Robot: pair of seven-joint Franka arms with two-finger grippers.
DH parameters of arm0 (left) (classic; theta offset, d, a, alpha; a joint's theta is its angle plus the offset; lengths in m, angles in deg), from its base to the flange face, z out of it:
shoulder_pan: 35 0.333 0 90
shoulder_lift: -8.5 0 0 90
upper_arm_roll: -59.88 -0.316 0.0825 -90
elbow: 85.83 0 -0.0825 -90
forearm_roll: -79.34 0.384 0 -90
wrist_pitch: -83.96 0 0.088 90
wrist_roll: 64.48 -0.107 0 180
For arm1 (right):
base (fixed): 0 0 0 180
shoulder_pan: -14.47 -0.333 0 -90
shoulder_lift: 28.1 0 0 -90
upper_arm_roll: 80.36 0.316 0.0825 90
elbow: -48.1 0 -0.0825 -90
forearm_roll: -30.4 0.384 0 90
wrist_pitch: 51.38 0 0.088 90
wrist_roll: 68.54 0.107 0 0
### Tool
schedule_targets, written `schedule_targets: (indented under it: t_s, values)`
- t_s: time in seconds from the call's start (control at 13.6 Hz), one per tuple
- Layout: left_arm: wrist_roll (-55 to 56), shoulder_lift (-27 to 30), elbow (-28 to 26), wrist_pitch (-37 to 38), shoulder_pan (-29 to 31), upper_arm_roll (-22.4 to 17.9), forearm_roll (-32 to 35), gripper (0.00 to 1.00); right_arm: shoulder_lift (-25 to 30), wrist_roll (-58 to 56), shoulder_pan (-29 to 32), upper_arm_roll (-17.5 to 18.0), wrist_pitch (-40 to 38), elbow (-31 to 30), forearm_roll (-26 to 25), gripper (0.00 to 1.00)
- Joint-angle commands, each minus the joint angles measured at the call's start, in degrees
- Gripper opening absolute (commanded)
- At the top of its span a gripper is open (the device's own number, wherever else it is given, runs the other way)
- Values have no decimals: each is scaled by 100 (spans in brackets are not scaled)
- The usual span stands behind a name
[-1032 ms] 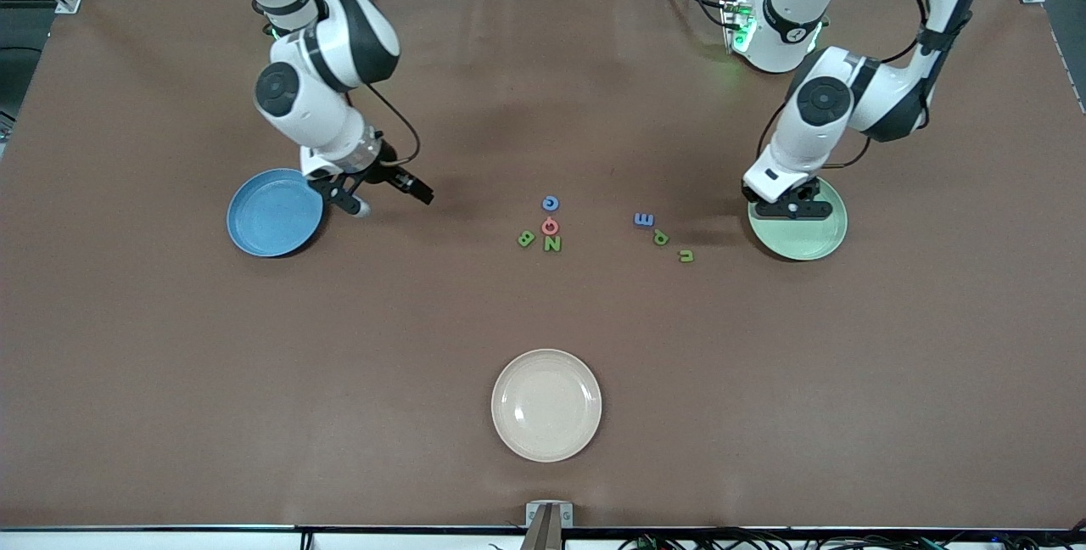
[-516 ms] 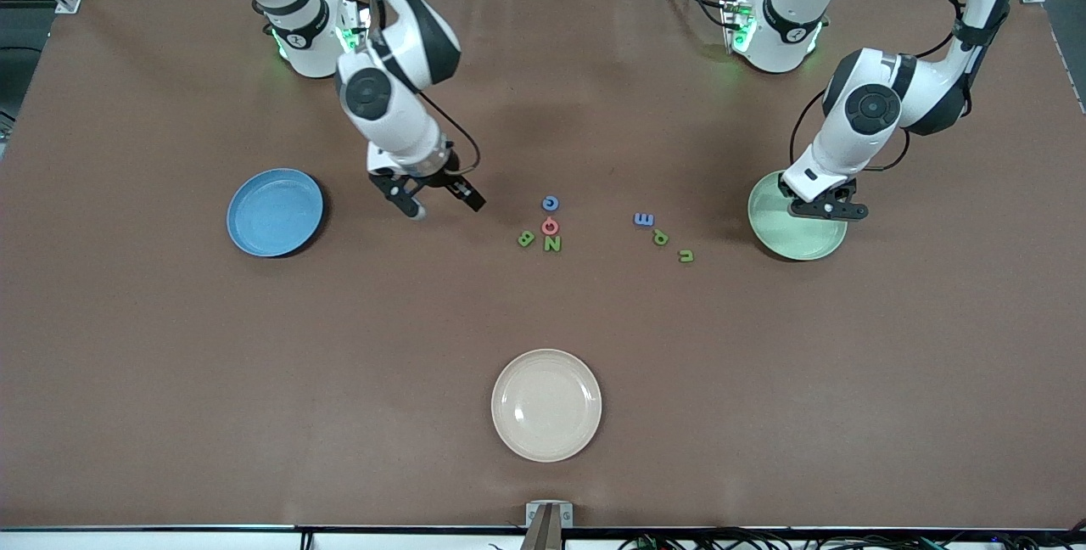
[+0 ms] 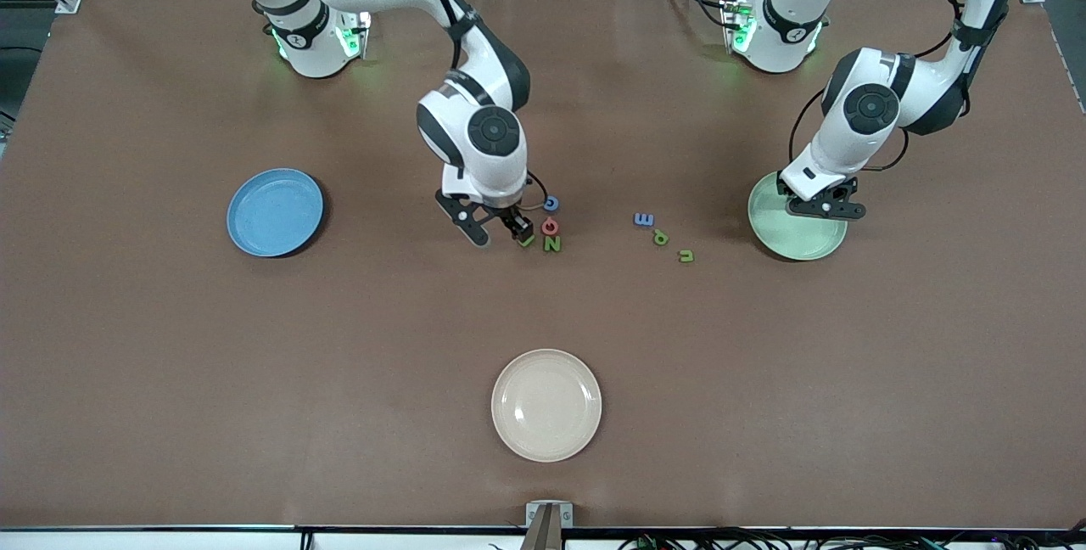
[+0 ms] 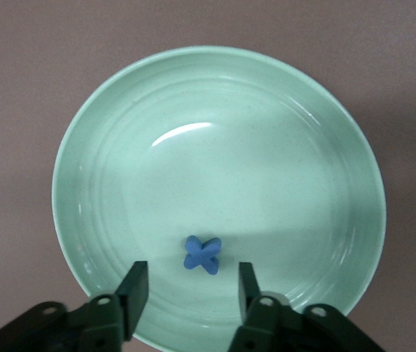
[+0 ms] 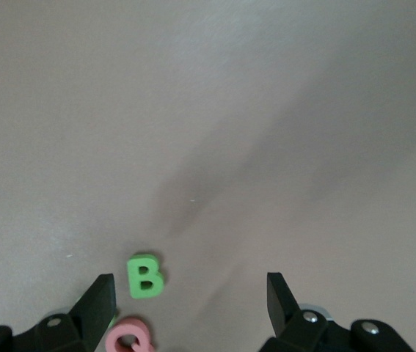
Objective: Sort uppercase to blue plate, lowercase to green plate
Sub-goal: 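Drop the plus onto the green plate while the right gripper grasps B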
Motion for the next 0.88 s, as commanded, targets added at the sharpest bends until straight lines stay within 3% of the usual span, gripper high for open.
schedule_targets:
  t_s: [0.0, 0.22, 0.44, 0.66, 0.81]
  values:
    - [-117, 207, 66, 42, 43, 147, -40, 97, -426, 427, -97, -59, 657, 235, -157, 92]
    - [-117, 207, 373, 365, 43, 340, -513, 99, -559, 445, -150, -59, 819, 226, -157, 92]
    - [-126, 233, 909, 1173, 43, 612, -1101, 99, -577, 436, -150, -59, 819, 217, -157, 92]
    - [-30, 347, 1708, 2315, 34, 1095, -2198, 99, -595, 419, -159, -59, 819, 209, -148, 90]
    - [207, 295, 1956, 2468, 8, 1394, -2631, 99, -603, 393, -185, -59, 819, 191, -148, 88]
